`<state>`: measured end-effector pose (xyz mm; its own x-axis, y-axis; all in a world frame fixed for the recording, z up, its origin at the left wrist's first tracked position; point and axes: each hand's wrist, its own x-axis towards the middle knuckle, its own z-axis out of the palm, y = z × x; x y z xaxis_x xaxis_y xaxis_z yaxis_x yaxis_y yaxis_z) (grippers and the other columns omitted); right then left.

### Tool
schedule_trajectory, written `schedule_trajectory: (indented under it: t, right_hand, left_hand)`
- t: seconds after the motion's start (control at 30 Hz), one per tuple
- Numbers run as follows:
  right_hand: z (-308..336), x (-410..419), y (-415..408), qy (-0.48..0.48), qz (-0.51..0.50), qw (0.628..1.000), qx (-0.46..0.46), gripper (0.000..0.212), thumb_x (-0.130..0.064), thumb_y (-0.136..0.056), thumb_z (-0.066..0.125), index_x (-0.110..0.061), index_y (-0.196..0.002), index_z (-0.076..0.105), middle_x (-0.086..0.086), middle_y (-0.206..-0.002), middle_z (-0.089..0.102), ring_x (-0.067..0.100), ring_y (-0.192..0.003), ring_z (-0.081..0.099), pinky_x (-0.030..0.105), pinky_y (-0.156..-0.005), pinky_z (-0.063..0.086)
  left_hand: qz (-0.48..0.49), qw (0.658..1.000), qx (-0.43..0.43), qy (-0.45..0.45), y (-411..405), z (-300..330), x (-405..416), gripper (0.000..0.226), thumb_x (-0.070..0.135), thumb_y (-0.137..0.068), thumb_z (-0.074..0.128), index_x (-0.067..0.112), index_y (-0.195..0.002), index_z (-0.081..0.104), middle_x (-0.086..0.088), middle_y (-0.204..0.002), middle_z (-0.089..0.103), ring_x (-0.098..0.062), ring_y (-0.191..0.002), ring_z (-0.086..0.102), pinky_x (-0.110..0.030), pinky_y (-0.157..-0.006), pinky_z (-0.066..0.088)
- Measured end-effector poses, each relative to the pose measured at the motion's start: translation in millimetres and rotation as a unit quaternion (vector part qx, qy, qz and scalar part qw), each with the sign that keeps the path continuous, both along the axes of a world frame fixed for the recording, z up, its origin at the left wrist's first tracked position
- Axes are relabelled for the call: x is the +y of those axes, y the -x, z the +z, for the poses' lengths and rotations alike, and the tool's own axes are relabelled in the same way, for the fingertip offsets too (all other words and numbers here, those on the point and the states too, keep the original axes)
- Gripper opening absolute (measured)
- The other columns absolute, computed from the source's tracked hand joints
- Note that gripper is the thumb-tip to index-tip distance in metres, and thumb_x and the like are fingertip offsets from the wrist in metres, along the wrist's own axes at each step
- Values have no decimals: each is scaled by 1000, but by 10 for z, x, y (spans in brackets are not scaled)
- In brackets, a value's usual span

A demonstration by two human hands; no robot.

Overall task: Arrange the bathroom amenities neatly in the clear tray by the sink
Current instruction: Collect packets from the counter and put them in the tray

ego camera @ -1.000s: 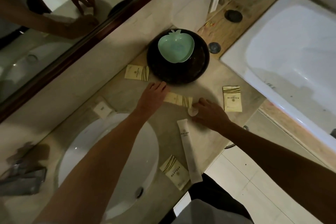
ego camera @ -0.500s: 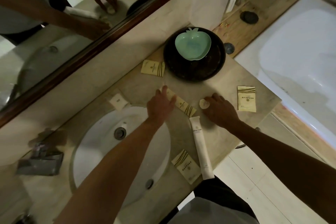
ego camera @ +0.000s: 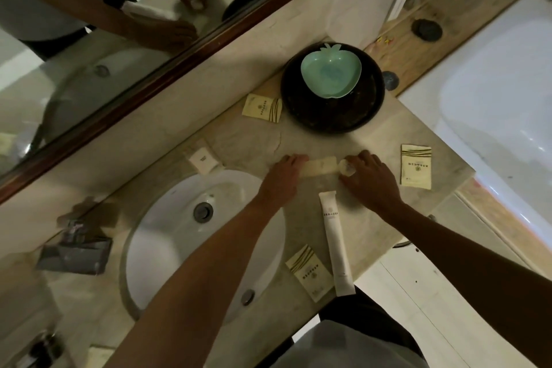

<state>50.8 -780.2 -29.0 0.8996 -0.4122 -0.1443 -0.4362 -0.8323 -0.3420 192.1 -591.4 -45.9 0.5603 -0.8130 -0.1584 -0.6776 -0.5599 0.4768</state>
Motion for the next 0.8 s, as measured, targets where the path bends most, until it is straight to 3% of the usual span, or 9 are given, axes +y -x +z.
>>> schedule_trajectory:
  t: [0.13, 0.37, 0.47, 0.6, 0.7, 0.8]
  right_hand:
    - [57, 132, -172, -7, 48, 999, -17, 45, -39, -84, 70, -16, -121, 59, 10, -117, 55, 27, -98, 55, 38, -76, 48]
    - [38, 326, -806, -54, 61, 997, 18, 63, -48, -82, 71, -20, -135, 50, 5, -128, 49, 23, -105, 55, 37, -83, 48]
    - [33, 234, -738, -29, 59, 998, 19, 62, -48, -81, 73, -18, -132, 53, 6, -127, 51, 24, -105, 55, 38, -83, 49]
    - [-86, 183, -518, 31, 147, 988, 43, 57, -50, -81, 71, -15, -123, 60, 9, -118, 57, 27, -102, 55, 39, -77, 48]
    - [-193, 201, -470, 45, 173, 982, 55, 51, -46, -83, 70, -15, -122, 62, 11, -116, 58, 30, -100, 56, 40, -76, 49]
    - [-140, 173, -550, 52, 190, 978, 68, 51, -46, -81, 71, -15, -121, 61, 10, -119, 56, 28, -105, 53, 41, -84, 46]
  left_hand:
    - [27, 998, 4, 59, 36, 68, -59, 64, 0, -85, 57, 16, -143, 39, -11, -137, 47, -25, -123, 49, -37, -100, 47]
    - [117, 993, -5, 8, -240, 34, 69, 68, 8, -81, 67, 12, -142, 37, -11, -139, 45, -27, -125, 47, -39, -98, 48]
    - [94, 995, -18, 2, -317, 39, 42, 61, 16, -85, 65, 13, -141, 40, -10, -138, 47, -27, -124, 47, -40, -97, 47]
    - [44, 999, -19, 17, -327, 58, -136, 55, 28, -88, 65, 17, -139, 46, -7, -136, 50, -25, -118, 49, -38, -91, 47]
    - [5, 999, -36, 5, -310, 2, -212, 39, 22, -90, 61, 17, -129, 56, -7, -129, 52, -26, -114, 49, -37, -84, 50]
    - [52, 998, -34, 11, -342, -48, -174, 32, 13, -87, 63, 13, -119, 62, -8, -122, 55, -25, -110, 48, -37, -82, 52]
